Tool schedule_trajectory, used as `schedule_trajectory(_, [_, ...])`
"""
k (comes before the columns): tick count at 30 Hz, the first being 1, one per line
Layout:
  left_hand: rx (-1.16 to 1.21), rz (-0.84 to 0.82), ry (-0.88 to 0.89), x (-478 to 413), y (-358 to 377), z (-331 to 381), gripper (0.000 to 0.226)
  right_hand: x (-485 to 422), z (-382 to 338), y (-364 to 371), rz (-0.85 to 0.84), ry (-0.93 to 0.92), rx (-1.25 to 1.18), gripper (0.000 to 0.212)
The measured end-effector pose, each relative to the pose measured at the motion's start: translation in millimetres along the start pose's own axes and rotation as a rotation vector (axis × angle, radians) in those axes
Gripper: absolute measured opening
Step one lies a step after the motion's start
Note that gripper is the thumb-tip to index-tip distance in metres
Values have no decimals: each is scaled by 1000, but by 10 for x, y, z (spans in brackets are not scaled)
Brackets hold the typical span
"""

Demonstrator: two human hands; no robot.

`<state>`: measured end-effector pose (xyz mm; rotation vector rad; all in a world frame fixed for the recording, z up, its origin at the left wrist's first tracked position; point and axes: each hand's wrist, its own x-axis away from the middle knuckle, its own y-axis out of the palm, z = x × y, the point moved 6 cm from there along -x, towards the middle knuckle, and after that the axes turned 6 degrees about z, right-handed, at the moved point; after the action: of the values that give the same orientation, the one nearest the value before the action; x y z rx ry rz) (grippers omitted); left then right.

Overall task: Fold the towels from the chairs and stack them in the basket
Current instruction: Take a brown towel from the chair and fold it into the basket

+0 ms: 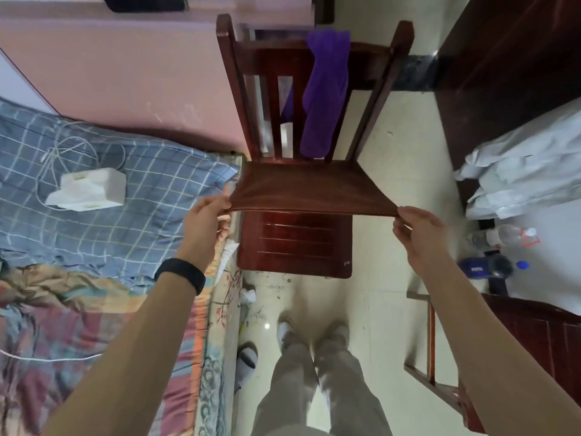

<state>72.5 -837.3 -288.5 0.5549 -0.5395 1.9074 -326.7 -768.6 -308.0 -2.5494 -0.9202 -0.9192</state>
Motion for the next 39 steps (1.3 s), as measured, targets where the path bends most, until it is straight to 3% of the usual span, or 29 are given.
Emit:
schedule_trajectory(9, [-129, 41, -268, -1000, 11, -2388, 24, -1204, 1982, -280, 115, 133, 211, 16])
schedule_trajectory(12, [-23, -13, -415, -1136, -70, -3137, 40, -1386, 2563, -491, 141, 209, 223, 20])
schedule_trajectory(14, [-105, 7, -393, -1059, -154, -3347, 39, -1350, 2774, -626, 147, 238, 235, 20])
schedule_trajectory(17, [-297, 36, -338, -772, -287, -3465, 26, -1152, 2876, -847, 152, 267, 272, 20])
schedule_trajectory(23, [-253, 70, -482, -284, -511, -3363, 23, -794, 2743, -1105, 158, 316, 359, 24])
schedule_trajectory(26, [-297, -47, -467, -222, -453, -3126, 29, -786, 2520, -1013, 132, 336, 324, 18])
schedule_trajectory(29, [-545, -181, -242, -407, -310, -2752, 38, -994, 2246, -794, 20, 263, 336, 23])
schedule_trajectory(32, [-788, -154, 79, -740, -140, -2369, 25, -1338, 1981, -532, -155, 14, 589, 32])
schedule_trajectory(36, [-517, -79, 40, -1280, 75, -2188, 25, -1793, 1796, -161, -144, -169, 678, 16])
schedule_trajectory(39, [-316, -87, -48, -1670, 357, -2220, 6, -2100, 1768, 195, -110, -184, 647, 9])
